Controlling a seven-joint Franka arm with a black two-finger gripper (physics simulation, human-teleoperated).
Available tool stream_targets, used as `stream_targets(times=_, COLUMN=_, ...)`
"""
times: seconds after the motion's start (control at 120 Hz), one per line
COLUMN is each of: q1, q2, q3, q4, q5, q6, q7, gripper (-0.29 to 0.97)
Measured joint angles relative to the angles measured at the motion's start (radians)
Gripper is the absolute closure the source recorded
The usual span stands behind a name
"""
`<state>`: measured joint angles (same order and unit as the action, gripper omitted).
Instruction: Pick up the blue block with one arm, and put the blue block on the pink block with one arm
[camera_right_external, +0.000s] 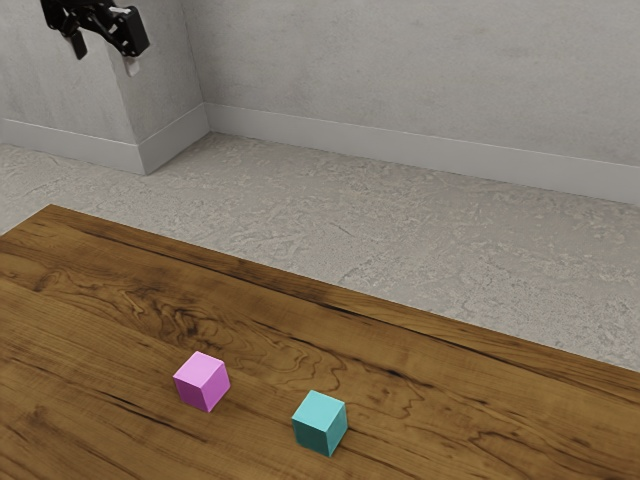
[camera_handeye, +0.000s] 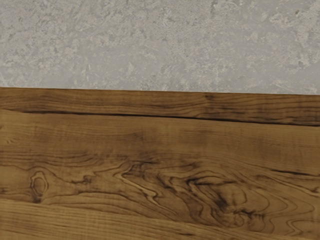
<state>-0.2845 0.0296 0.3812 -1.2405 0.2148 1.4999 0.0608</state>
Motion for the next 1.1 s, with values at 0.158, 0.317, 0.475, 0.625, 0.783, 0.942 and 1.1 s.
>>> stream_targets(times=0.158, q1=0.002, q2=-0.021, q3=-0.01, q4=0.025, q5=-0.008, q6=-0.004, q7=0.001, gripper=0.0)
stream_targets(times=0.317, q1=0.113, q2=-0.061, q3=-0.167, q4=0.055, q5=-0.027, q6=-0.062, q7=-0.011, gripper=0.0)
stream_targets(times=0.475, q1=0.024, q2=-0.048, q3=-0.195, q4=-0.052, q5=-0.095, q6=-0.092, q7=-0.04, gripper=0.0)
stream_targets(times=0.625, q1=-0.048, q2=-0.122, q3=-0.239, q4=-0.186, q5=-0.114, q6=-0.104, q7=-0.053, gripper=0.0)
stream_targets(times=0.783, q1=0.045, q2=-0.339, q3=-0.315, q4=-0.554, q5=-0.122, q6=-0.007, q7=-0.067, gripper=0.0)
stream_targets(times=0.942, q1=0.051, q2=-0.502, q3=-0.355, q4=-0.851, q5=-0.128, q6=0.159, q7=-0.091, gripper=0.0)
stream_targets(times=1.1, q1=0.048, q2=-0.553, q3=-0.4, q4=-1.022, q5=-0.156, q6=0.317, q7=-0.12, gripper=0.0)
